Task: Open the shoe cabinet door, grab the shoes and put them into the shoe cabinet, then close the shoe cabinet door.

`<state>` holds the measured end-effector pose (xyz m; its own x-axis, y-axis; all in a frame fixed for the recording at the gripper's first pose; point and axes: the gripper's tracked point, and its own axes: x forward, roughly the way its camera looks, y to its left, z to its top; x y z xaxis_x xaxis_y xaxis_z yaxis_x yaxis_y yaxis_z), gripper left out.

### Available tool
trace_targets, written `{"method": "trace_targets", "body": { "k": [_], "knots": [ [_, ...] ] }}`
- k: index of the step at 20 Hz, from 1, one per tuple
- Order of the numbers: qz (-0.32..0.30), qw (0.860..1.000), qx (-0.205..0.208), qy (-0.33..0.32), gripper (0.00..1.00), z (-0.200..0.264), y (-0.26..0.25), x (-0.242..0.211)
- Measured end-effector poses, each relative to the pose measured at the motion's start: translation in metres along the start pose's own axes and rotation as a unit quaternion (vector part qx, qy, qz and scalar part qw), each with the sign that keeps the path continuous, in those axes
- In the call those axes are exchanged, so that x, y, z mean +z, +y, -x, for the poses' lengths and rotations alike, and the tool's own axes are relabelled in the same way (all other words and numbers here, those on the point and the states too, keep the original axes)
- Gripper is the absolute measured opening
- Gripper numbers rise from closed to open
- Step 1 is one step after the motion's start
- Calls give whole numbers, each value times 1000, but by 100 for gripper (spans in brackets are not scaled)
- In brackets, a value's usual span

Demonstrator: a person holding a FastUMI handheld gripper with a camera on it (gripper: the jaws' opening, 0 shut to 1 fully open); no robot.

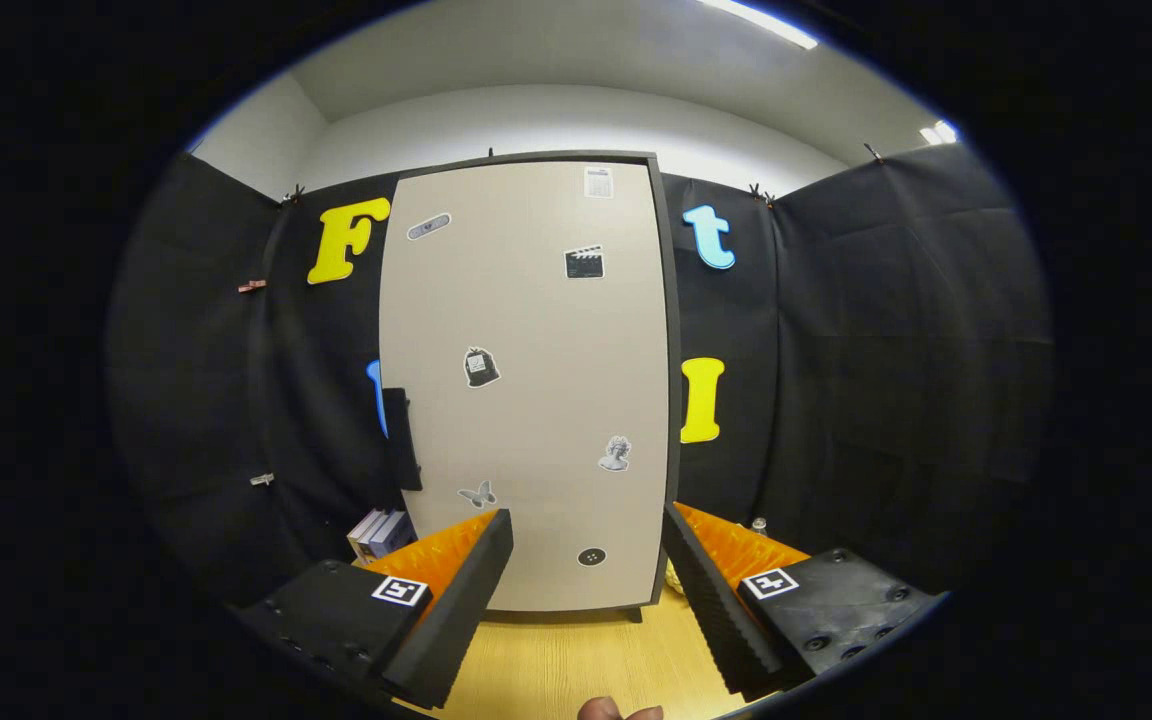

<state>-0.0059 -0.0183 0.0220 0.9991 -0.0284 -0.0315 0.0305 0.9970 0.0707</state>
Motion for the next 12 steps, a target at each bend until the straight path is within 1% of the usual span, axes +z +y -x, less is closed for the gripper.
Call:
{"method": "trace_targets", "body": {
  "k": [8, 12],
  "knots": [
    [17, 1000, -6, -1, 98, -1, -2, -5],
    [12, 1000, -6, -5, 98, -3, 0, 1]
  ]
}}
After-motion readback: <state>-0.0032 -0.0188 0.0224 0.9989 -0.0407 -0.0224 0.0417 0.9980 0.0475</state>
